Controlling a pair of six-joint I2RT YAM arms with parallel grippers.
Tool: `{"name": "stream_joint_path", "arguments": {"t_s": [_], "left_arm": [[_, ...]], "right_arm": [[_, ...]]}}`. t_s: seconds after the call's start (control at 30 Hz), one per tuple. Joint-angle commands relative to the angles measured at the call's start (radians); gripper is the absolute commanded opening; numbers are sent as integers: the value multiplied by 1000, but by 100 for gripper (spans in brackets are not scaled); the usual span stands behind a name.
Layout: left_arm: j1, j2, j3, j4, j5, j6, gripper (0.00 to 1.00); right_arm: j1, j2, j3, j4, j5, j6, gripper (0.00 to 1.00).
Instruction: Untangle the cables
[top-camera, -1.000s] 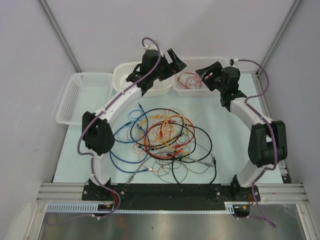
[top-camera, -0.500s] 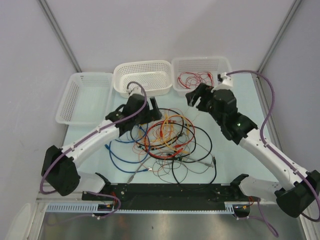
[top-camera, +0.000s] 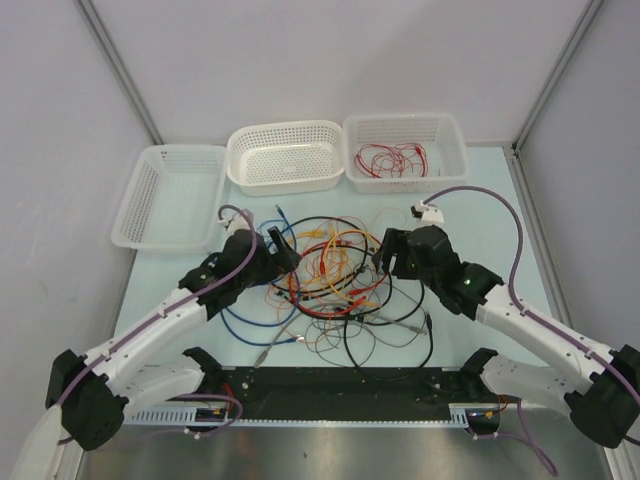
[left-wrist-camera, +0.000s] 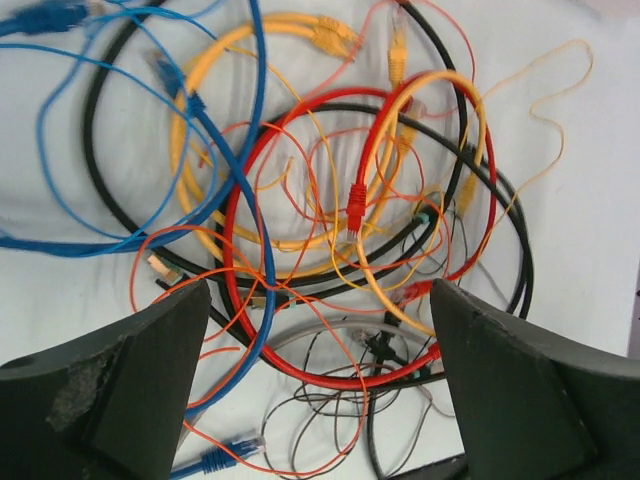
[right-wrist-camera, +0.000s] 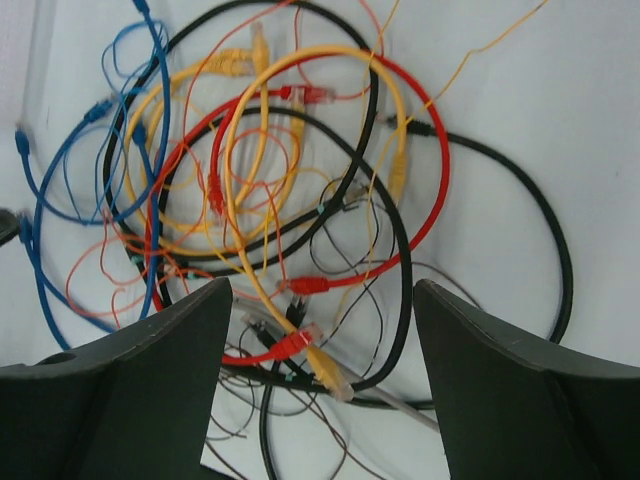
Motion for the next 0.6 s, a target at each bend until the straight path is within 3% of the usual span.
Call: {"name": "stream_joint_path", "arguments": {"t_s": [0.0, 0.23, 0.57], "left_arm": [[-3, 79, -13, 117, 198, 136, 91], [-63, 440, 223, 39, 263, 287, 73], [-91, 637, 271, 114, 266, 222, 71]], "right_arm": [[55, -84, -32, 15, 3, 14, 78], [71, -128, -52, -46, 48, 22, 78], [71, -167, -79, -49, 39, 17, 78]]}}
